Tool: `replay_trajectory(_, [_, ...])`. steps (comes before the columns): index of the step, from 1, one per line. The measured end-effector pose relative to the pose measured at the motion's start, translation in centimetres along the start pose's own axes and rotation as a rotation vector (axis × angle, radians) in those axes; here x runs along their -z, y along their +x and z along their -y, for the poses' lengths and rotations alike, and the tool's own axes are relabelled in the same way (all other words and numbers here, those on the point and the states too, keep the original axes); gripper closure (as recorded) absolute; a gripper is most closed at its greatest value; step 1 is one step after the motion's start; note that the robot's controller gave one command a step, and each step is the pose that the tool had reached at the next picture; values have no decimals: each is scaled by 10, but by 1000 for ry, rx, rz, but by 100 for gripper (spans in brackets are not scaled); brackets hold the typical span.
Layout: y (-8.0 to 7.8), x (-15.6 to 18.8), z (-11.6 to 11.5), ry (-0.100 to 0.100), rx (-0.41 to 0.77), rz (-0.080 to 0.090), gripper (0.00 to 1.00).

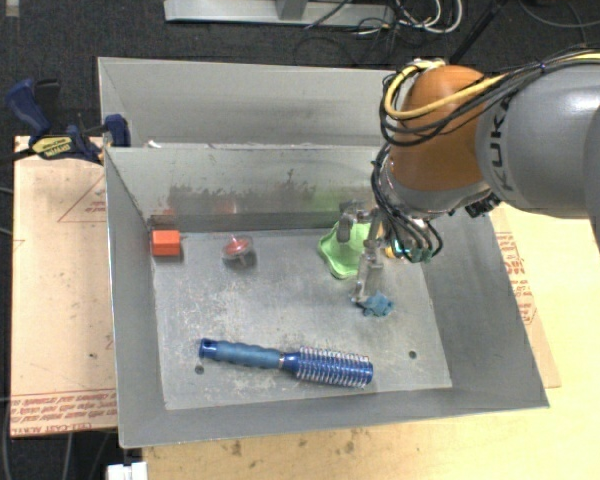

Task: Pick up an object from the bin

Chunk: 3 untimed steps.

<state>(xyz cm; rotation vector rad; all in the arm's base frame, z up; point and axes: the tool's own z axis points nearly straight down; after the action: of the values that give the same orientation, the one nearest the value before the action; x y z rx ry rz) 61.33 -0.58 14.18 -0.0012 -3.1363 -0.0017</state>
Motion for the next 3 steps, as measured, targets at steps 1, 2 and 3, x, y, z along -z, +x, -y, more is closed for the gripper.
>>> replay_trajectory(1, [-16,-40,37,3,66,32,0])
replay_trajectory(2, [-25,-46,41,4,294,33,0])
replay_trajectory(3, [-43,-52,40,7,360,42,0])
